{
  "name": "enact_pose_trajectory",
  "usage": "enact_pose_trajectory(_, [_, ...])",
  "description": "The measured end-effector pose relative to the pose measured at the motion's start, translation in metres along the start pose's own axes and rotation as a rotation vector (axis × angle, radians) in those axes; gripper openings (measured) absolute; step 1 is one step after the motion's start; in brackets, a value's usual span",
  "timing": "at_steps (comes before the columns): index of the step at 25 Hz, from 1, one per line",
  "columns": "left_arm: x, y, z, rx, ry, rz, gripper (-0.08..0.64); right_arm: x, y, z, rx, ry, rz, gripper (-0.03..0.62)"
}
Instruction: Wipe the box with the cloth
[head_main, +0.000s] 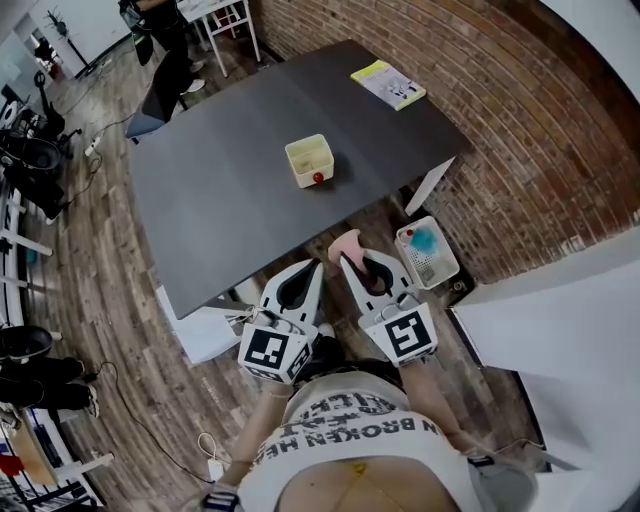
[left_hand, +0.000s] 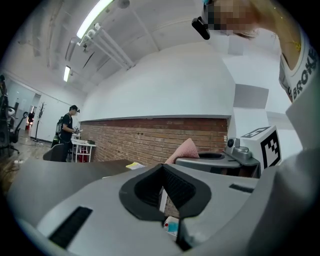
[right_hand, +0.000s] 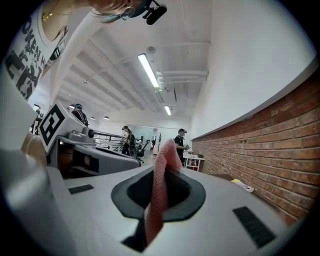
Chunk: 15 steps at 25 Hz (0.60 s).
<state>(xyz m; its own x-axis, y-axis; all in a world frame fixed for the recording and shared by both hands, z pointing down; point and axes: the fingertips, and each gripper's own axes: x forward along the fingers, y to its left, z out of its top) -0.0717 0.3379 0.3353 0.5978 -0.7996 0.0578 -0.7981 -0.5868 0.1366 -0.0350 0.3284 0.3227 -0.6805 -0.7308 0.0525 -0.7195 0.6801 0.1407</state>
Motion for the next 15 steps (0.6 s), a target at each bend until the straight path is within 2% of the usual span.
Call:
enact_pose_trajectory(7, [0.013,0.047,-0.004,-0.025,0.027,-0.042,0.006,0.052,0.001,-0.002,-0.005,0.013,-0.026,0.017])
enact_pose_trajectory(15, [0.047,0.082,-0.006,-0.052,0.032,-0.022,0.006,0.092,-0.032,-0.01,-0.025,0.049,-0.016,0.017])
